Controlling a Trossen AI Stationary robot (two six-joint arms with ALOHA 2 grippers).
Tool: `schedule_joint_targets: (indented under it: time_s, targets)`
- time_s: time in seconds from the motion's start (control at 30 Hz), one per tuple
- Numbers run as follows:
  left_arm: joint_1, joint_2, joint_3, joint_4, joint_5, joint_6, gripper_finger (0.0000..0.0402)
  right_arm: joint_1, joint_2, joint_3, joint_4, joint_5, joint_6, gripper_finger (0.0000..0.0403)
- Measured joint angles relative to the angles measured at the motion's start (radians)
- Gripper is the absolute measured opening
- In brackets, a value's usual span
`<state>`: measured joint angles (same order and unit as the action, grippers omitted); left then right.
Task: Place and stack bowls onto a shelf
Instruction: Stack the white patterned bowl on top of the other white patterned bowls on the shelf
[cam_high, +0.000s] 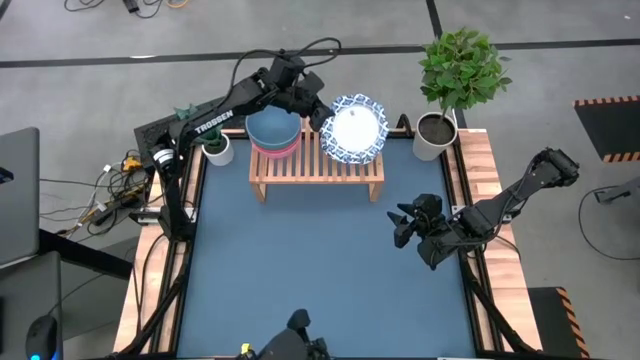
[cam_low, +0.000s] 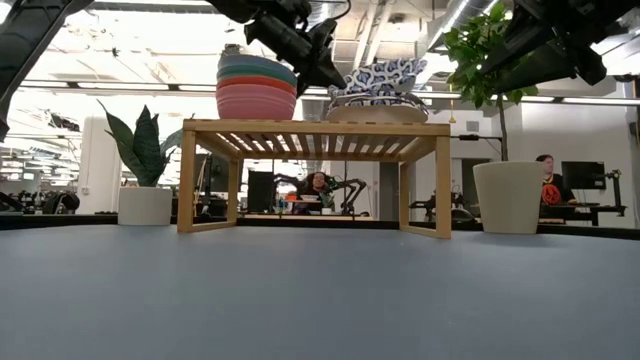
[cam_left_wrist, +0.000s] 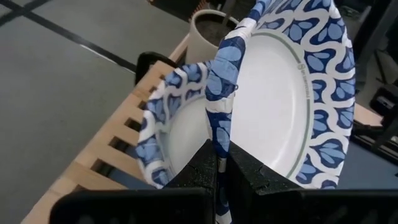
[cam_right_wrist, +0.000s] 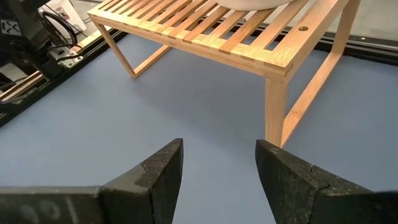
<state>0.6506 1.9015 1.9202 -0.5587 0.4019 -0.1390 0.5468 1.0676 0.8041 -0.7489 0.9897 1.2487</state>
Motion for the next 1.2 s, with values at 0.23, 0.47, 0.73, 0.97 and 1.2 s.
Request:
schedule_joint_targets:
  time_s: [0.23, 0.47, 0.73, 0.97, 1.2]
  targets:
    - [-0.002, 0.000, 0.000, 0.002, -0.048, 0.004, 0.0003, 0.000, 0.000, 0.000, 0.000, 0.000, 0.000, 0.0226]
    - [-0.003, 0.000, 0.000, 0.004, -0.048, 0.004, 0.0042, 0.000, 0.000, 0.000, -0.001, -0.001, 0.000, 0.0226]
    - [-0.004, 0.000, 0.000, 0.003, -0.049, -0.005, 0.0103, 0.000, 0.000, 0.000, -0.001, -0.001, 0.000, 0.0226]
    - [-0.004, 0.000, 0.000, -0.004, -0.048, -0.048, 0.0136, 0.000, 0.000, 0.000, -0.001, -0.002, 0.000, 0.0226]
    - [-0.006, 0.000, 0.000, -0.010, -0.051, -0.011, 0.0148, 0.000, 0.000, 0.000, 0.000, -0.002, 0.000, 0.0226]
